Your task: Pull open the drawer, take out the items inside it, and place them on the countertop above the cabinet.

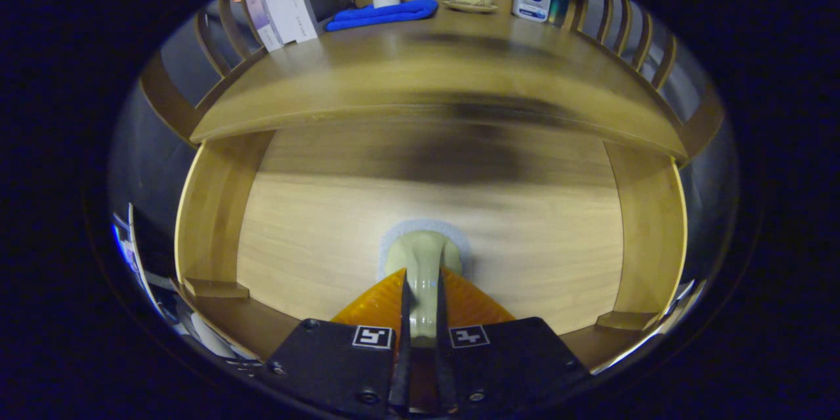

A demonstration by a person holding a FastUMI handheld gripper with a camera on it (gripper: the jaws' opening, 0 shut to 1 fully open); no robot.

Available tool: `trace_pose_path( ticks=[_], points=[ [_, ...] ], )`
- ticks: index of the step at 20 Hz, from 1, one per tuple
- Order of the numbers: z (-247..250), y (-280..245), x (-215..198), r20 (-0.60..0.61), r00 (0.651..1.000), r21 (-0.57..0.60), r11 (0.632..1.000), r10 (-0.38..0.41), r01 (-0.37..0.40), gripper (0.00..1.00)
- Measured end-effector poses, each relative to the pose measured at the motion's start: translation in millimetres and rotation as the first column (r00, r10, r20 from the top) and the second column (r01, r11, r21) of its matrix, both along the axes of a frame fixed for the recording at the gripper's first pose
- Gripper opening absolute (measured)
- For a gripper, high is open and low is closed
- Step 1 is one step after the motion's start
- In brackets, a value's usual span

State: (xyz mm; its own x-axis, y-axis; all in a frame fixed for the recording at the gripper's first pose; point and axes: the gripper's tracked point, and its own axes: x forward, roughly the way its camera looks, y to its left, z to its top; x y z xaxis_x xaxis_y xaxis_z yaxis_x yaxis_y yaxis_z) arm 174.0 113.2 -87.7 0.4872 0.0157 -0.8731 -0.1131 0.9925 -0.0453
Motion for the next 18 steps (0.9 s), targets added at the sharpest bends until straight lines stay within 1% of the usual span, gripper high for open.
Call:
trace_pose_path(
  ticks=[3,7,12,15,18],
  points=[
    [25,-2,0,0.044,0.999,-0.002,1.0,0.011,-0.011,0.18],
    [64,-2,-3,0.108,0.993,-0.003,0.999,0.043,-0.043,0.18],
    [113,-4,9,0.183,0.981,-0.012,0.998,0.058,-0.056,0.18],
    [137,-10,30,0.218,0.976,-0.005,1.0,0.028,-0.028,0.18],
    [145,-8,53,0.203,0.979,0.061,0.998,-0.016,0.004,0.19]
  ],
)
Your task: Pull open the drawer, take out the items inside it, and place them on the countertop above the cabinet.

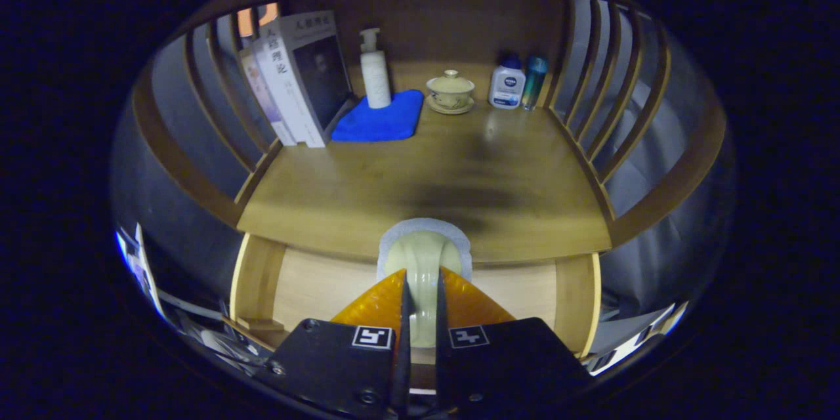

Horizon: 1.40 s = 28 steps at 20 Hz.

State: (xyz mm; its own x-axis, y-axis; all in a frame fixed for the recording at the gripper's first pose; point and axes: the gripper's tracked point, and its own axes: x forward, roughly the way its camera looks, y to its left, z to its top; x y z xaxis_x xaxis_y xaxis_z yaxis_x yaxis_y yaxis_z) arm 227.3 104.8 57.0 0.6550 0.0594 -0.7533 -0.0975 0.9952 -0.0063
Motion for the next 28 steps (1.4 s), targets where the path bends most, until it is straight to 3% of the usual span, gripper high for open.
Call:
trace_pose_path(
  ticks=[4,16,21,28],
  points=[
    [9,-5,38,-0.003,0.999,0.022,0.999,-0.041,0.041,0.18],
    [4,9,117,0.019,0.998,0.002,0.999,-0.052,0.052,0.19],
    [-4,10,127,0.046,0.997,0.037,0.998,-0.058,0.056,0.19],
    [-6,13,125,0.144,0.989,-0.028,1.0,0.016,-0.012,0.33]
  ],
)
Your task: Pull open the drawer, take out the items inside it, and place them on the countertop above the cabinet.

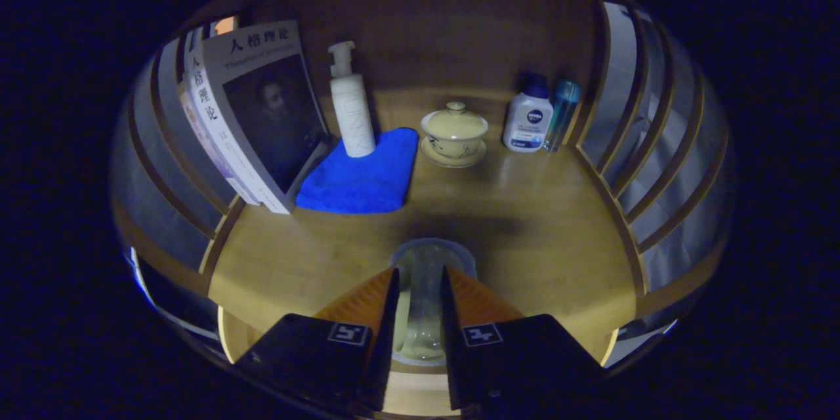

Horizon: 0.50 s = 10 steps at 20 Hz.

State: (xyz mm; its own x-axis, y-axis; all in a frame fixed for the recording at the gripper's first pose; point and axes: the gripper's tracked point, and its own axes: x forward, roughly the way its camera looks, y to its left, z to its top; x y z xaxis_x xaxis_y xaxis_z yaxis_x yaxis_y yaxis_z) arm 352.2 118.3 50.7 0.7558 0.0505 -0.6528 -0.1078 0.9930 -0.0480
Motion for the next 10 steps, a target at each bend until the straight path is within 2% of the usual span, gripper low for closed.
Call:
trace_pose_path(
  ticks=[5,7,9,10],
  points=[
    [1,7,-8,0.022,1.0,0.005,1.0,0.009,-0.009,0.49],
    [5,-2,-9,0.047,0.999,-0.01,1.0,-0.011,0.011,0.61],
    [21,-9,-18,0.106,0.994,-0.047,0.999,-0.019,0.024,0.65],
    [16,-12,-9,0.127,0.992,-0.059,0.998,-0.012,0.02,0.65]
  ],
)
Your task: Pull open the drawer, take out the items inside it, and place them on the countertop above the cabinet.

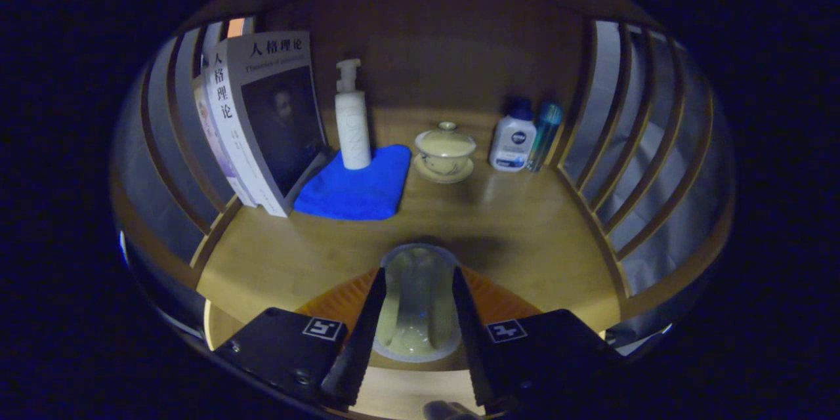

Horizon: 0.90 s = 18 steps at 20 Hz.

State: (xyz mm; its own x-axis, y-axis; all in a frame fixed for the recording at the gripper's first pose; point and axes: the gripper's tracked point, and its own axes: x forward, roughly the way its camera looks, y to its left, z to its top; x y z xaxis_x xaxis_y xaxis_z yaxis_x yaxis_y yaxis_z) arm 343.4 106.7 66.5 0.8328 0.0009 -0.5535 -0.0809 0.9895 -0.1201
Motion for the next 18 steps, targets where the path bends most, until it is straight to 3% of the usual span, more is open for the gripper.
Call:
trace_pose_path(
  ticks=[4,9,12,18],
  points=[
    [12,10,-23,0.033,0.998,-0.023,0.999,0.047,-0.046,0.76],
    [19,17,-44,0.069,0.996,-0.023,0.998,0.054,-0.052,0.77],
    [23,19,-63,0.11,0.993,0.043,0.998,0.038,-0.043,0.77],
    [25,4,-120,0.26,0.965,0.082,0.995,0.034,-0.057,0.79]
  ],
)
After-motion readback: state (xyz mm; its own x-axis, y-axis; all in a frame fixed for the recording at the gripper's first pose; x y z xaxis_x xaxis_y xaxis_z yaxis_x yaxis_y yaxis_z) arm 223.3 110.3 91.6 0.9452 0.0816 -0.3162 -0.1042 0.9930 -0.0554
